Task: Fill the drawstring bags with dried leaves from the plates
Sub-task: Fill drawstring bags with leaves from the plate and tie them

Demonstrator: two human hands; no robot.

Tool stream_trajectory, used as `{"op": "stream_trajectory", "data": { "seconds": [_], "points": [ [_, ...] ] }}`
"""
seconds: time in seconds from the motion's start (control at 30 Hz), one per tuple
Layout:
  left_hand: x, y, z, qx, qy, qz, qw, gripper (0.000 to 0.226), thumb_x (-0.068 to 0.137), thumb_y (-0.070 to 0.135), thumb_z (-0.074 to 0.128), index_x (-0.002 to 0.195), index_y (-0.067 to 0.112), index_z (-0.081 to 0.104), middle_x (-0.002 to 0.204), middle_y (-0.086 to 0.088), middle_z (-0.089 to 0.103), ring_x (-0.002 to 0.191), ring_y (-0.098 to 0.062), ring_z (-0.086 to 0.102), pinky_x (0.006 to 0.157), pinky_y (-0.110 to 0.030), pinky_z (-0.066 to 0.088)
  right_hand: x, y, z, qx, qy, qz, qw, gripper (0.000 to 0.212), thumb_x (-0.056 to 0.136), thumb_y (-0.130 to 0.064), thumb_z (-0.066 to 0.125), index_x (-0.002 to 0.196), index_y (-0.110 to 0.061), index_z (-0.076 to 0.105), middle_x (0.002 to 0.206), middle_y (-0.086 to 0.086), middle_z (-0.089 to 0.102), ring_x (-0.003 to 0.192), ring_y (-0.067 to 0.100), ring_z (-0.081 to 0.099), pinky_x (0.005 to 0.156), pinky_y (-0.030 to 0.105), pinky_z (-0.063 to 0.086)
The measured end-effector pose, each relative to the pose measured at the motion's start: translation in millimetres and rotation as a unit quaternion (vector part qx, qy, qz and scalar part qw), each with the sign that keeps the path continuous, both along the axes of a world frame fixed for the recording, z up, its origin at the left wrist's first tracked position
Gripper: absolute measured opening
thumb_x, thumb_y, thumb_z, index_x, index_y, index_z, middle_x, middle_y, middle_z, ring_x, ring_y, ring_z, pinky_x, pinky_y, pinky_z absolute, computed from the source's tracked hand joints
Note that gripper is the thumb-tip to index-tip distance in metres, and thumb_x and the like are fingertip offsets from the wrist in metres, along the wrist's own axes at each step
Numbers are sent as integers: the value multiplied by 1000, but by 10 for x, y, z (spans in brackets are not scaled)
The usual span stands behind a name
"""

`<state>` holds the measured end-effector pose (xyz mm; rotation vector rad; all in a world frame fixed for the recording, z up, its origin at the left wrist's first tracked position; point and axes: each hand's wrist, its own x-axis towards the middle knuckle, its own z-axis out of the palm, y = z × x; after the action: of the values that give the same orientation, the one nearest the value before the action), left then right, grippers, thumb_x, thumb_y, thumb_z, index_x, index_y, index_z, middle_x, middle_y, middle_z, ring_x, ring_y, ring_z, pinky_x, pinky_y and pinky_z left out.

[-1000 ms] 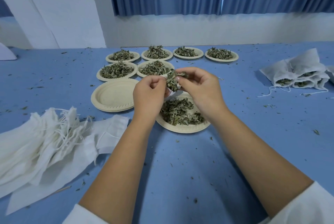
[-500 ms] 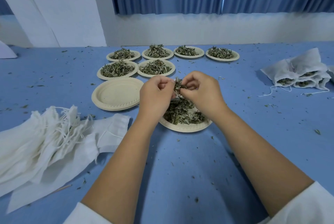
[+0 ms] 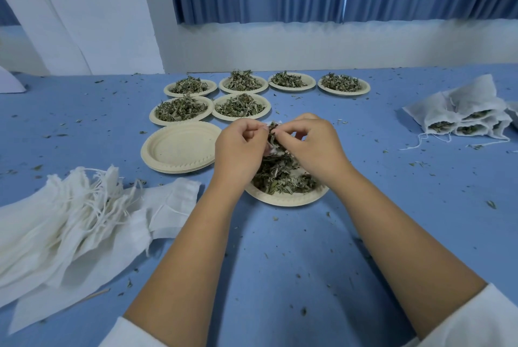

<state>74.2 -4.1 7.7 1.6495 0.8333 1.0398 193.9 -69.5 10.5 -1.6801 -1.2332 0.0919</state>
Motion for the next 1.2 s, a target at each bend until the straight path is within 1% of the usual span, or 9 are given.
{"op": "stream_trajectory", "data": {
  "seconds": [0.13, 0.33, 0.47, 0.57, 0.67, 0.77, 0.97, 1.1, 1.2],
  "points": [
    [6, -11, 2, 21, 4, -31, 999, 8, 94, 12, 61, 90, 13, 68, 58, 9, 63, 59, -7, 64, 64, -22, 54, 10, 6, -31, -15, 63, -11, 998, 26, 82, -13, 71, 61, -27, 67, 62, -15, 59, 60, 2, 48, 63, 23, 39],
    [18, -61, -5, 45, 41, -71, 996, 6, 93, 11, 62, 93, 11, 69, 73, 0, 66, 61, -7, 65, 75, -32, 59, 10, 19, -102, -50, 75, -36, 995, 23, 80, -7, 66, 56, -7, 63, 44, -2, 47, 38, 5, 37, 39, 14, 28],
    [23, -34, -12, 33, 38, -18, 999, 8, 94, 13, 61, 90, 15, 68, 80, -5, 69, 70, -15, 69, 75, -31, 59, 33, 15, -17, -33, 208, 7, 978, 16, 84, -9, 66, 74, -19, 71, 66, 0, 72, 59, 10, 66, 62, 24, 57],
    [14, -12, -9, 25, 30, 4, 999, 11, 94, 14, 60, 87, 19, 66, 80, -7, 71, 70, -15, 70, 68, -28, 56, 59, 0, 67, -8, 277, 32, 960, 11, 86, -13, 65, 80, -15, 74, 72, 1, 74, 64, 12, 69, 61, 22, 56],
    [20, -15, -10, 21, 27, 2, 999, 10, 94, 15, 61, 87, 19, 67, 73, -2, 70, 70, -14, 70, 75, -32, 58, 42, -22, 51, 17, 204, 5, 979, 3, 83, -20, 75, 81, -17, 75, 73, 1, 74, 63, 16, 69, 59, 27, 58],
    [24, -12, -11, 13, 14, 5, 1000, 9, 93, 15, 62, 88, 18, 69, 64, 6, 66, 69, -14, 70, 74, -34, 59, 6, -24, -1, 12, 131, 1, 991, 2, 82, -18, 76, 82, -16, 77, 74, -1, 74, 69, 16, 70, 73, 37, 60],
    [7, 4, -3, 3, 3, 10, 1000, 10, 91, 14, 64, 84, 18, 71, 62, 7, 67, 64, -12, 68, 69, -34, 57, -43, -8, -40, -34, -103, 37, 993, 19, 88, -18, 58, 82, -23, 75, 81, -5, 56, 70, -1, 51, 66, 14, 39],
    [14, -5, 1, 10, 12, -17, 1000, 10, 90, 13, 67, 82, 17, 72, 72, 4, 70, 73, -16, 69, 76, -38, 60, -38, -4, -62, -129, -95, 68, 985, 31, 95, -17, 42, 72, -11, 62, 82, 0, 45, 82, 16, 50, 78, 39, 43],
    [6, -5, 3, 24, 22, -7, 999, 12, 91, 14, 65, 82, 19, 71, 60, 13, 66, 56, -2, 62, 63, -27, 55, -27, -6, -31, -133, -77, 85, 984, 22, 91, -15, 48, 75, -18, 64, 82, 0, 52, 80, 9, 50, 73, 26, 38]
  ]
}}
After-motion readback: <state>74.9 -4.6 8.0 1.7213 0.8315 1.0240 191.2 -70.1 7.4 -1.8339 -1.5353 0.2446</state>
